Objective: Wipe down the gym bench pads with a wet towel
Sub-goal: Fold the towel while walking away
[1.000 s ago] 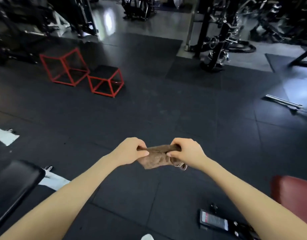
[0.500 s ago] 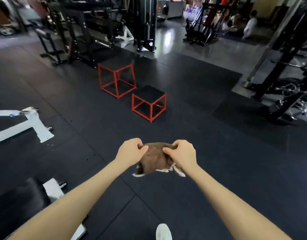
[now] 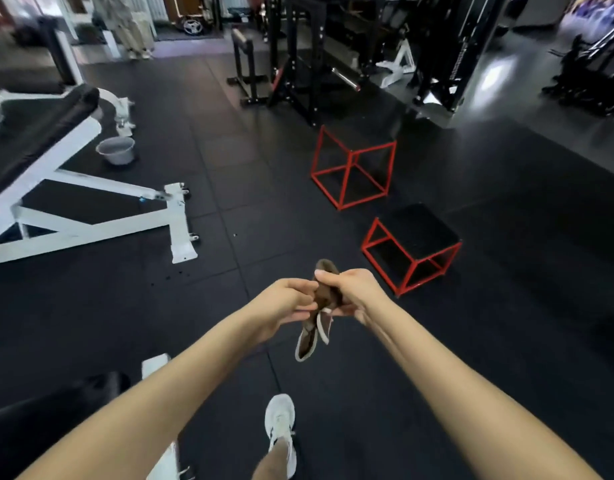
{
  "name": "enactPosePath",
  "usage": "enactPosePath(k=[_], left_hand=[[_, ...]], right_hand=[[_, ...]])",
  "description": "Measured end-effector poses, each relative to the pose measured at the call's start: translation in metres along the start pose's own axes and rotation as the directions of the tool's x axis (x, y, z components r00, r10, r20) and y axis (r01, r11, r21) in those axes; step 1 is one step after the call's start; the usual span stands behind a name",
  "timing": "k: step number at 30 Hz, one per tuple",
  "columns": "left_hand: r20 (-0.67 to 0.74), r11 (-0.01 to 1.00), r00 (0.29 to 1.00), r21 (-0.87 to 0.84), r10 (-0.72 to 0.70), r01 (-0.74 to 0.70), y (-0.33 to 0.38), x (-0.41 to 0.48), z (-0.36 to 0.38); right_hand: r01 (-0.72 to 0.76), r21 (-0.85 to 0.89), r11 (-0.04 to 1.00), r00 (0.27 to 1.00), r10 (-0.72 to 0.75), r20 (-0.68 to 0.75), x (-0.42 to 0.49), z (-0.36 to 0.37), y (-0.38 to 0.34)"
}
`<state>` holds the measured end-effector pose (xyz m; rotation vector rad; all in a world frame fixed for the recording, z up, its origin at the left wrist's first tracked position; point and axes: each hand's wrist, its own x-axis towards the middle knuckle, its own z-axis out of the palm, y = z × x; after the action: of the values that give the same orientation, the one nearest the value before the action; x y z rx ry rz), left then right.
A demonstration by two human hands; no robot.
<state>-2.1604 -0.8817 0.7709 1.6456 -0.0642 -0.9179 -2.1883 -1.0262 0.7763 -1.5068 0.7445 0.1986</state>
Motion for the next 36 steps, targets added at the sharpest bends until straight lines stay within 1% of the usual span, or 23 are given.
enactPosePath(k=[3, 5, 7, 8, 10, 11, 12, 14, 16, 18, 19, 21, 24, 27, 29, 33, 36], left_hand=[[0.068, 0.999, 0.998, -0.053, 0.002, 0.002, 0.045, 0.06, -0.059], [0.064, 0.999, 0.998, -0.043, 0.028, -0.025, 0.085, 0.102, -0.097], [-0.037, 0.997, 0.997, -0.037, 0.061, -0.063, 0.121, 0.145, -0.131], [-0.096, 0.998, 0.993, -0.008, 0.069, -0.07, 0.135, 0.167, -0.146], [-0.197, 0.989, 0.971, 0.087, 0.138, -0.123, 0.149, 0.187, -0.163], [-0.225, 0.982, 0.959, 0.116, 0.174, -0.151, 0.174, 0.237, -0.192], [-0.226, 0.976, 0.956, 0.152, 0.187, -0.155, 0.194, 0.276, -0.213], [-0.199, 0.951, 0.957, 0.267, 0.209, -0.152, 0.206, 0.298, -0.229], [-0.116, 0.935, 0.968, 0.306, 0.221, -0.177, 0.234, 0.355, -0.255], [-0.074, 0.931, 0.974, 0.317, 0.213, -0.179, 0.262, 0.412, -0.28], [-0.074, 0.943, 0.976, 0.284, 0.203, -0.174, 0.277, 0.436, -0.292], [-0.137, 0.969, 0.971, 0.174, 0.198, -0.173, 0.307, 0.481, -0.315], [-0.25, 0.976, 0.946, 0.121, 0.208, -0.183, 0.348, 0.542, -0.36], [-0.311, 0.976, 0.932, 0.169, 0.188, -0.141, 0.379, 0.592, -0.413], [-0.332, 0.971, 0.922, 0.192, 0.199, -0.14, 0.393, 0.627, -0.451], [-0.431, 0.976, 0.885, 0.196, 0.173, -0.096, 0.419, 0.699, -0.534], [-0.466, 0.978, 0.867, 0.18, 0.175, -0.101, 0.445, 0.755, -0.603]], right_hand=[[0.001, -0.039, 0.999, 1.0, -0.001, 0.002, 0.081, 0.022, -0.06], [0.038, -0.058, 0.998, 0.999, -0.038, 0.009, 0.13, 0.037, -0.104], [0.096, -0.084, 0.992, 0.995, -0.096, 0.0, 0.174, 0.048, -0.143], [0.107, -0.128, 0.986, 0.994, -0.108, 0.001, 0.197, 0.052, -0.16], [0.181, -0.197, 0.963, 0.983, -0.174, 0.053, 0.208, 0.053, -0.179], [0.209, -0.239, 0.948, 0.977, -0.192, 0.091, 0.259, 0.06, -0.215], [0.231, -0.285, 0.93, 0.972, -0.204, 0.12, 0.299, 0.064, -0.243], [0.302, -0.367, 0.88, 0.95, -0.247, 0.19, 0.313, 0.065, -0.269], [0.368, -0.373, 0.852, 0.92, -0.277, 0.276, 0.371, 0.075, -0.315], [0.402, -0.388, 0.829, 0.902, -0.285, 0.325, 0.428, 0.085, -0.359], [0.411, -0.379, 0.829, 0.895, -0.286, 0.343, 0.455, 0.089, -0.381], [0.416, -0.363, 0.834, 0.889, -0.288, 0.357, 0.506, 0.099, -0.427], [0.41, -0.342, 0.846, 0.882, -0.271, 0.387, 0.581, 0.121, -0.489], [0.38, -0.327, 0.865, 0.88, -0.229, 0.415, 0.649, 0.154, -0.537], [0.374, -0.316, 0.872, 0.869, -0.211, 0.447, 0.697, 0.18, -0.563], [0.351, -0.301, 0.887, 0.87, -0.19, 0.455, 0.798, 0.236, -0.615], [0.345, -0.295, 0.891, 0.861, -0.176, 0.477, 0.872, 0.285, -0.659]])
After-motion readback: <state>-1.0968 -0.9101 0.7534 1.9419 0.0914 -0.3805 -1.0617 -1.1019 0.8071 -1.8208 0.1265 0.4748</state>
